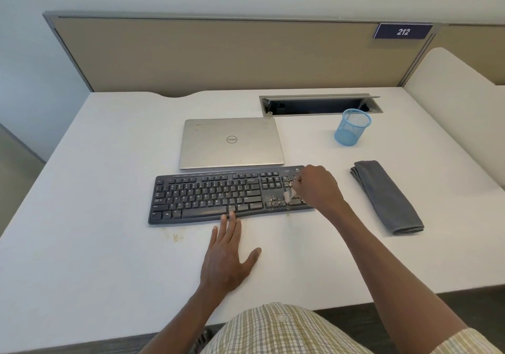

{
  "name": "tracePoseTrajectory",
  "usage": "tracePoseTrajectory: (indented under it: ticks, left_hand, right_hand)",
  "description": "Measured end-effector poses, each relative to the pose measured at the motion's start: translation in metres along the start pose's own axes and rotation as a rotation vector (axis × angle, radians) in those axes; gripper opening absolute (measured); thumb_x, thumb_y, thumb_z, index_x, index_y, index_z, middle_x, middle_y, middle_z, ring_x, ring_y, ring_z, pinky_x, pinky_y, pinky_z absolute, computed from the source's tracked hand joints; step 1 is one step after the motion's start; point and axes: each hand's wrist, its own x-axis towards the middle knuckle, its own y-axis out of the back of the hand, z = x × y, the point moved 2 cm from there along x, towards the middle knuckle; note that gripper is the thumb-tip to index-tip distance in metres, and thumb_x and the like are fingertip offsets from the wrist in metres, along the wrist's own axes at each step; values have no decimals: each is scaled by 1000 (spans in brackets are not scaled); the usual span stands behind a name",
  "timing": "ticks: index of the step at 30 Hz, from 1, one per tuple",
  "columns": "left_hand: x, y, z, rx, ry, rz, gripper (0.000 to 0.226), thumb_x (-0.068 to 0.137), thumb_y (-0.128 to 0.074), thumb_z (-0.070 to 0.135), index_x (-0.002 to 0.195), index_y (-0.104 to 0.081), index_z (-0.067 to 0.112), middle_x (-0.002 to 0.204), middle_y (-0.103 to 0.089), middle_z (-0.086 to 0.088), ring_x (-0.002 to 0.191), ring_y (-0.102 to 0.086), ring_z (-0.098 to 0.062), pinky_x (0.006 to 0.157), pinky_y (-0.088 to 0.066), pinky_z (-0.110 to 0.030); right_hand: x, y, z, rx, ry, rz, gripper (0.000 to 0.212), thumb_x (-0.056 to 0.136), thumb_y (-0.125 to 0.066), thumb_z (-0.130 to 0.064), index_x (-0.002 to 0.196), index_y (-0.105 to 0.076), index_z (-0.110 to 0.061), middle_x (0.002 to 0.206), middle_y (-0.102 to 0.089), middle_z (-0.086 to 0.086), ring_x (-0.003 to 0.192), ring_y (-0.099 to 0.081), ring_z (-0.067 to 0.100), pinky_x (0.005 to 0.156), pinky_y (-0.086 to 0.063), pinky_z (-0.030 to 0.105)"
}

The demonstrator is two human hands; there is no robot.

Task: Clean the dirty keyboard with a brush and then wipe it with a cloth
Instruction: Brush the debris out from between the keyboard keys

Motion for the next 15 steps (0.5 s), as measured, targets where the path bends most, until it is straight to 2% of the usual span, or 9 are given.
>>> tracePoseTrajectory:
  ticks: [7, 9, 12, 15]
  left_hand:
    - [0, 0, 0, 1, 6, 0, 90, 92, -21, 77, 156, 11, 21, 165, 21, 5, 153, 21, -15, 124, 7, -32]
    - [0, 0, 0, -6, 7, -6, 91, 92, -20, 77, 156, 10, 21, 165, 21, 5, 154, 20, -15, 125, 5, -33]
    - [0, 0, 0, 6, 7, -15, 92, 91, -17, 78, 156, 11, 20, 164, 23, 5, 153, 22, -14, 125, 7, -32]
    - [0, 0, 1, 13, 12, -22, 94, 91, -17, 78, 159, 6, 18, 166, 21, 4, 153, 22, -14, 125, 7, -32]
  right_hand:
    - [-17, -6, -2, -9, 17, -41, 30, 81, -51, -7, 58, -35, -16, 56, -35, -1, 62, -43, 27, 43, -19, 26]
    - [-20, -6, 2, -6, 10, -39, 33, 80, -51, -5, 54, -35, -17, 54, -38, 0, 59, -45, 26, 43, -20, 26]
    - [-16, -1, 1, 56, -7, 3, 34, 82, -49, -9, 52, -33, -18, 50, -35, 0, 50, -36, 21, 42, -20, 26]
    - [-4, 2, -5, 160, -55, 49, 29, 85, -49, -13, 56, -48, -14, 50, -43, 0, 49, -42, 21, 43, -24, 26]
